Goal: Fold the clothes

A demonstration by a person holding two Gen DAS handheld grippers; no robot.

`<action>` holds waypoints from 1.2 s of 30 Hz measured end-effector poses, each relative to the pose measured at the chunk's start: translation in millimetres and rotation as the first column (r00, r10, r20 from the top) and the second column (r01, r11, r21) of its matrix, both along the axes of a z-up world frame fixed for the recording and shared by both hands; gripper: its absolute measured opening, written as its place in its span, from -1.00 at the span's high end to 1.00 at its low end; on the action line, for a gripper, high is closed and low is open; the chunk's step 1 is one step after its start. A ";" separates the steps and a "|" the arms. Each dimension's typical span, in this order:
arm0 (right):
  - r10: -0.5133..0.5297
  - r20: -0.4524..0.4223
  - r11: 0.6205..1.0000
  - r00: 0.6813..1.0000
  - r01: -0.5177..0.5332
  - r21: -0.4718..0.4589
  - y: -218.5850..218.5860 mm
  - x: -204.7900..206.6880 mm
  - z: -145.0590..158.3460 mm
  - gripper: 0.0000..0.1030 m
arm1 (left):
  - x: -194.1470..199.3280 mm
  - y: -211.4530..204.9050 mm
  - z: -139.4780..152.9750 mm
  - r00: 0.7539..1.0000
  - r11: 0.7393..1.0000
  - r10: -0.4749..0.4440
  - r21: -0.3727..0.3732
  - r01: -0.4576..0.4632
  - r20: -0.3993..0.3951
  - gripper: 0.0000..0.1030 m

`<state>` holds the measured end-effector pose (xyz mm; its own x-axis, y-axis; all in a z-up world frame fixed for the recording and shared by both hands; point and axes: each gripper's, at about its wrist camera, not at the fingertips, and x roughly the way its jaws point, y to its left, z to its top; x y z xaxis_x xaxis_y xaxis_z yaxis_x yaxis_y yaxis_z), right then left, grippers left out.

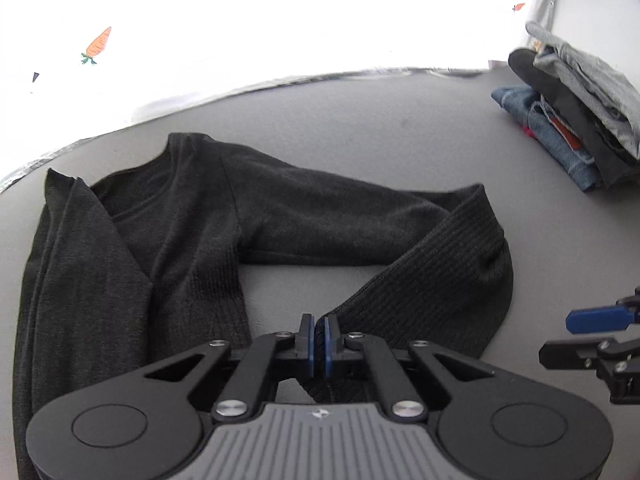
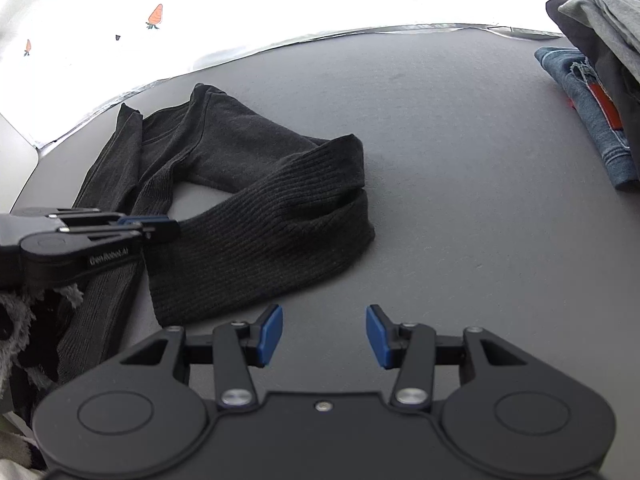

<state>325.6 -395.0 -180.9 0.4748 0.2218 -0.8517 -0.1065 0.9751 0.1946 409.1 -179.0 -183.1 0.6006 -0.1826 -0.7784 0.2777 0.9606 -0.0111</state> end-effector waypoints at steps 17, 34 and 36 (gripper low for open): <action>0.106 0.004 0.994 0.994 -0.106 -0.038 76.1 -43.3 14.7 0.08 | 26.2 189.8 191.9 0.838 0.939 0.330 -0.059 -0.339 0.435 0.91; 0.030 -0.119 0.998 0.992 -0.037 -0.056 173.8 -110.3 5.5 -0.06 | 14.8 389.7 96.2 0.794 0.810 0.575 0.000 -0.587 0.200 0.24; -0.006 -0.132 0.999 0.991 0.002 -0.034 177.7 -114.0 4.5 -0.09 | -2.6 372.5 86.3 0.837 0.848 0.525 -0.010 -0.530 0.151 0.21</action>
